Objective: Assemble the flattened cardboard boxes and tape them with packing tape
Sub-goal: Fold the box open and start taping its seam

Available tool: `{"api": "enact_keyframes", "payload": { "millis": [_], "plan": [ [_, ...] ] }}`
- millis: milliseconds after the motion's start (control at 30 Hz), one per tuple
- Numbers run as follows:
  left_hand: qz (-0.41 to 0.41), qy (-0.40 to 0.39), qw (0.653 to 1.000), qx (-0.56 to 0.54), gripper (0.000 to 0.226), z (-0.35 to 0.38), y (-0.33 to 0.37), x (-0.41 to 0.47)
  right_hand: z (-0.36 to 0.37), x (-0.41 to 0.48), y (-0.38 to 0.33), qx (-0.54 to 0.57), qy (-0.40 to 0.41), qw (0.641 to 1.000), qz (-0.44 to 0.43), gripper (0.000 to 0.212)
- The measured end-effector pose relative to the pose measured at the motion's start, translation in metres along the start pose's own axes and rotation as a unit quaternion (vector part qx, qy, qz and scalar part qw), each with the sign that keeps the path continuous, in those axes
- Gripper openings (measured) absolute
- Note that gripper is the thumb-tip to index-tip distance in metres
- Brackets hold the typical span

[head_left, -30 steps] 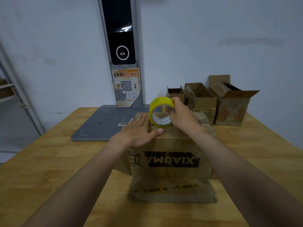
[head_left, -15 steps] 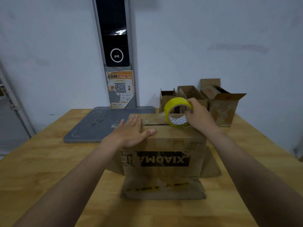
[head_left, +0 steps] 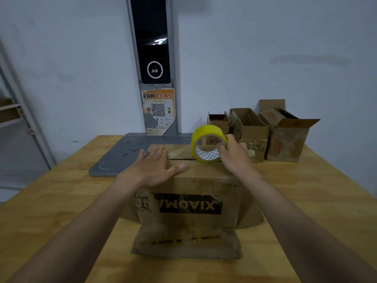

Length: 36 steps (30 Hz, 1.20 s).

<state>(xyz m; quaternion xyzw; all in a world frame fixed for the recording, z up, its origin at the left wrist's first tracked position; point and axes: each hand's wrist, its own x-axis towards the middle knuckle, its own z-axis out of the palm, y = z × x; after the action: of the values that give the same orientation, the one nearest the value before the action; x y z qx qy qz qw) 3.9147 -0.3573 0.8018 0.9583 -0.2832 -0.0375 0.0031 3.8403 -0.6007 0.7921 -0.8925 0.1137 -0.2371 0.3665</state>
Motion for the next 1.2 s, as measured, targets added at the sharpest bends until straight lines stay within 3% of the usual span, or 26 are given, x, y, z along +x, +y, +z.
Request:
{"api": "enact_keyframes", "payload": {
  "millis": [433, 733, 1000, 1100, 1200],
  "plan": [
    [0.099, 0.001, 0.995, -0.014, 0.095, 0.001, 0.037, 0.009, 0.002, 0.001, -0.003, -0.030, -0.030, 0.998, -0.038, 0.010],
    [0.096, -0.026, 0.995, -0.030, 0.111, -0.001, 0.036, 0.013, -0.005, 0.005, -0.008, -0.029, -0.067, 0.996, -0.042, 0.016],
    [0.068, -0.017, 0.997, -0.021, 0.117, 0.000, 0.037, 0.010, -0.042, 0.013, -0.001, -0.153, 0.013, 0.985, -0.075, 0.011],
    [0.069, -0.012, 0.997, -0.016, 0.119, 0.001, 0.037, 0.009, -0.066, 0.012, 0.011, -0.137, 0.049, 0.988, -0.054, 0.015],
    [0.064, -0.014, 0.998, -0.014, 0.120, 0.002, 0.039, 0.010, -0.058, 0.004, 0.018, -0.023, 0.049, 0.998, -0.015, 0.010]
  ]
}}
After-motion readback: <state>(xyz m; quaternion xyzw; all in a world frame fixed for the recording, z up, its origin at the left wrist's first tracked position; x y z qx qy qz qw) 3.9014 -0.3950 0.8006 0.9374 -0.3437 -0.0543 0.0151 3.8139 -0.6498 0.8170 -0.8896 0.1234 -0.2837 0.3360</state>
